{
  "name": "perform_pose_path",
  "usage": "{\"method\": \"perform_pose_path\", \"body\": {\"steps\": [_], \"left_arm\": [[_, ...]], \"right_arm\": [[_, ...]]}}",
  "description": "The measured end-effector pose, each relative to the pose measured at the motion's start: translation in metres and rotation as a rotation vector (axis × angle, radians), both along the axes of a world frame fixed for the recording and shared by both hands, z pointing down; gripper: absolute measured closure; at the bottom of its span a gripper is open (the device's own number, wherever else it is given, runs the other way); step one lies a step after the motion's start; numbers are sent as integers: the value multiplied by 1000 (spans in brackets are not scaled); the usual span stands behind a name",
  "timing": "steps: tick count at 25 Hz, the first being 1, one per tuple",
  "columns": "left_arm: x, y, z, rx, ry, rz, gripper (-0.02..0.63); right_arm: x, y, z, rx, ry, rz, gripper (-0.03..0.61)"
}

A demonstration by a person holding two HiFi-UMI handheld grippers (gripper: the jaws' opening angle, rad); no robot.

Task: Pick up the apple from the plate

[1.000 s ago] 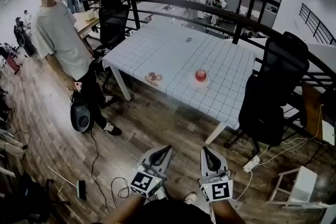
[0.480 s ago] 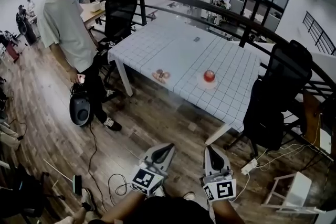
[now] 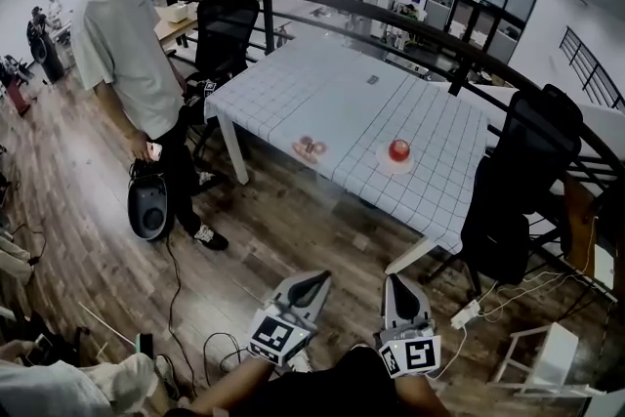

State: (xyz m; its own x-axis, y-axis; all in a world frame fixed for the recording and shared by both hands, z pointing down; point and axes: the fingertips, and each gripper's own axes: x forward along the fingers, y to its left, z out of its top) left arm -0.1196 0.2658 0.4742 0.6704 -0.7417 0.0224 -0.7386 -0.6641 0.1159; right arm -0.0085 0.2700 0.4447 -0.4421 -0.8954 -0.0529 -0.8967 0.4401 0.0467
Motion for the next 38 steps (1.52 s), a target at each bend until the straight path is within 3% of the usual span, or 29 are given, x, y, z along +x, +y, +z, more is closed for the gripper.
{"method": "perform_pose_path", "body": {"steps": [12,27,38], "left_arm": [[1,-76,8,-21,-26,-60,592],[69,-199,6,-13,-89,-79,592],[91,-242,4,-36,-130,-139,592]], "right_arm": [[11,-81,12,-15,-9,-37,554],[70,-211,20,-33,-37,-98,555],[90,-262,31,-64,-58,-172,555]]}}
